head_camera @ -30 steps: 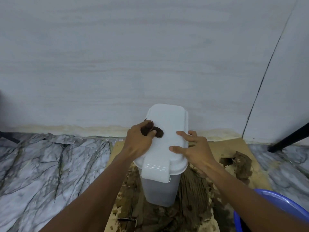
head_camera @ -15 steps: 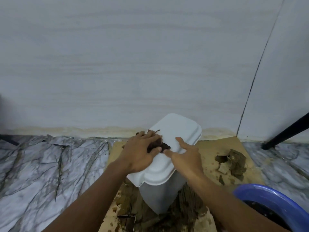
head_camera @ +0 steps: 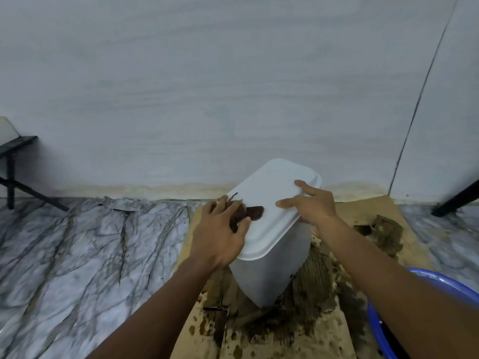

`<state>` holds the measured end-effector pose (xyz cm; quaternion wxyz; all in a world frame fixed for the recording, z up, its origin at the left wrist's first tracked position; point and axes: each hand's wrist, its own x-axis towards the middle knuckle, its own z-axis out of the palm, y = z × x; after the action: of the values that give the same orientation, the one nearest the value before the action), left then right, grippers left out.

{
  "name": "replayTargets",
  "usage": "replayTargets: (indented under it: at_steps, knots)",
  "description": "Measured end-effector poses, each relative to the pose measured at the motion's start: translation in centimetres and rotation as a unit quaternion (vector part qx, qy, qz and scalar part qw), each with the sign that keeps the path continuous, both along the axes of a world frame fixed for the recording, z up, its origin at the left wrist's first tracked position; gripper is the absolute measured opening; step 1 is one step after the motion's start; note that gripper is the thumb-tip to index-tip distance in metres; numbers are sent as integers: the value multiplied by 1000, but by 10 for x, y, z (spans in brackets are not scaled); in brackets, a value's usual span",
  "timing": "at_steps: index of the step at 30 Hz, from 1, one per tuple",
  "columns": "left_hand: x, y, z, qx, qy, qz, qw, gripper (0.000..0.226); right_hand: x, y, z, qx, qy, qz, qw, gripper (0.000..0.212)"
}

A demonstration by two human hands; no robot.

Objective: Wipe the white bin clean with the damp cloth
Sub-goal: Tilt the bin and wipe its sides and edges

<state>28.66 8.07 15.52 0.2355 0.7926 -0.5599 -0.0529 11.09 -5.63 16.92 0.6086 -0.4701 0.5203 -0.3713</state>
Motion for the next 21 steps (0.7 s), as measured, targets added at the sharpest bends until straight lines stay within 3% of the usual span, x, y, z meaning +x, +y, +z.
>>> replayTargets:
  at_steps: [8, 11, 21]
  knots:
    - [32, -20, 1, 1, -23, -40, 999, 59, 14, 19, -14, 14, -80, -83, 993, 84]
    - [35, -20, -1, 2, -19, -39, 999, 59, 10, 20, -17, -5, -65, -73, 995, 83]
    - [25, -8, -14, -48, 125, 82, 988, 73, -18, -9, -10, -51, -1, -34, 998, 79]
